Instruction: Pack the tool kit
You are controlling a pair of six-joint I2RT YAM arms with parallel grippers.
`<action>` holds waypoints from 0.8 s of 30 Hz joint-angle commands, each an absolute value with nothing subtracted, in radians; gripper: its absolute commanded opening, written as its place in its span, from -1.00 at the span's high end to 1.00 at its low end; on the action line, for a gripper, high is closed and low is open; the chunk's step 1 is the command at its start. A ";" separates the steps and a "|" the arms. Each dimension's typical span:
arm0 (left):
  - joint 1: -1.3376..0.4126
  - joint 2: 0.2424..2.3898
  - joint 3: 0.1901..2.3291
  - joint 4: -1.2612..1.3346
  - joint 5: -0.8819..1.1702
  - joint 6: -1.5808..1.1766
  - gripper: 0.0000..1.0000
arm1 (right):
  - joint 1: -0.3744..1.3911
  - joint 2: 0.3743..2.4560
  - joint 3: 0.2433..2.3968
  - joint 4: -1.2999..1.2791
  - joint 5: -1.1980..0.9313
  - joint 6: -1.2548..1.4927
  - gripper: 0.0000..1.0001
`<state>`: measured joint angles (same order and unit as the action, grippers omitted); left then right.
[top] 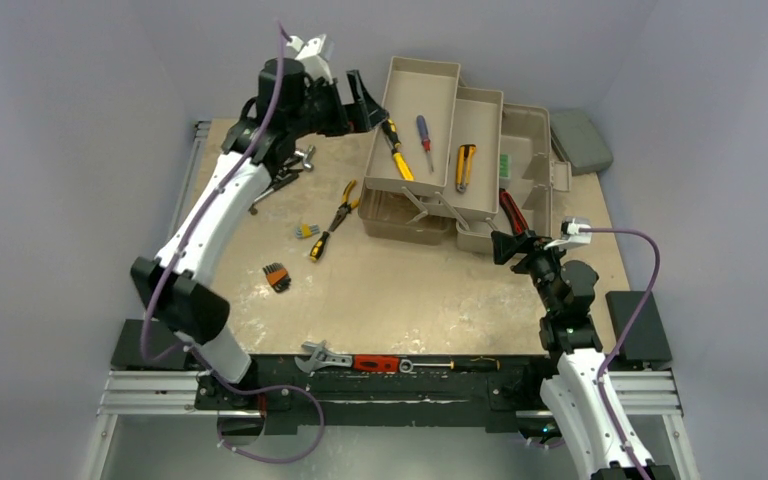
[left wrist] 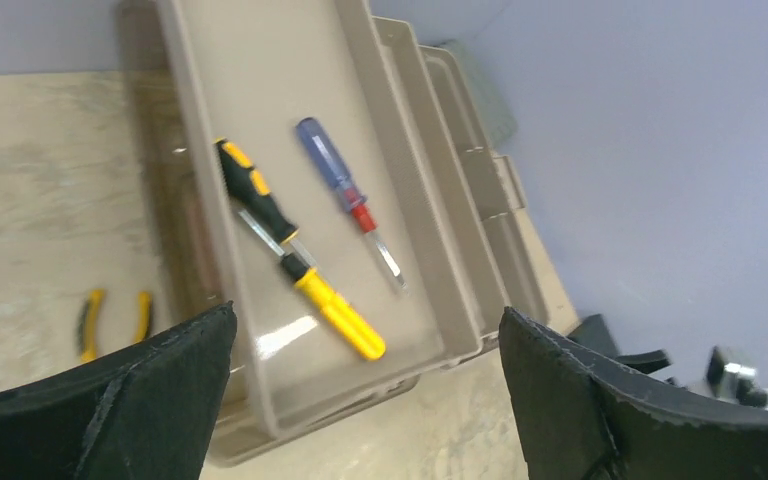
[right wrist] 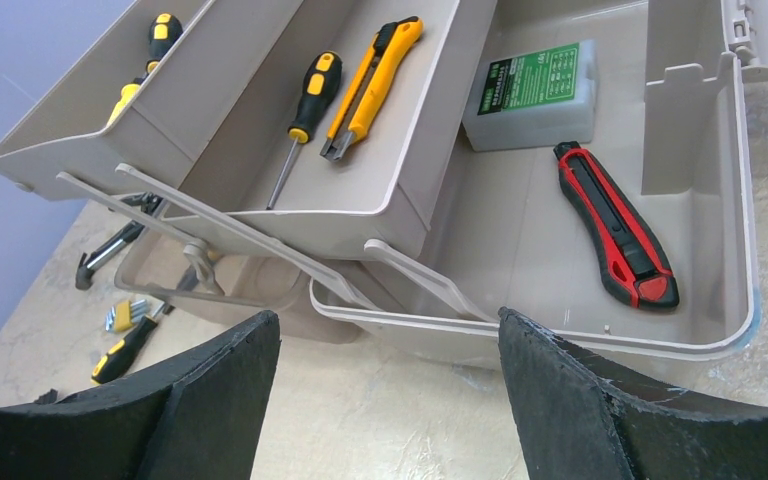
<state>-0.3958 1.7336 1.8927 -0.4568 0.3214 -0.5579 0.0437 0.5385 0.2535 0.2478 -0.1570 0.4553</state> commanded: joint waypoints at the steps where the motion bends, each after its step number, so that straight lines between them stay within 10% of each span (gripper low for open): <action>1: -0.397 1.539 1.669 -0.445 0.128 -0.426 -1.00 | 0.046 0.540 0.275 0.285 -0.165 0.454 -0.58; 13: -0.397 1.238 1.108 -0.402 -0.203 -0.463 -0.81 | 0.047 0.536 0.272 0.284 -0.162 0.464 -0.59; 24: -0.397 1.413 0.986 -0.415 -0.203 -0.404 -0.67 | 0.046 0.573 0.259 0.315 -0.171 0.469 -0.59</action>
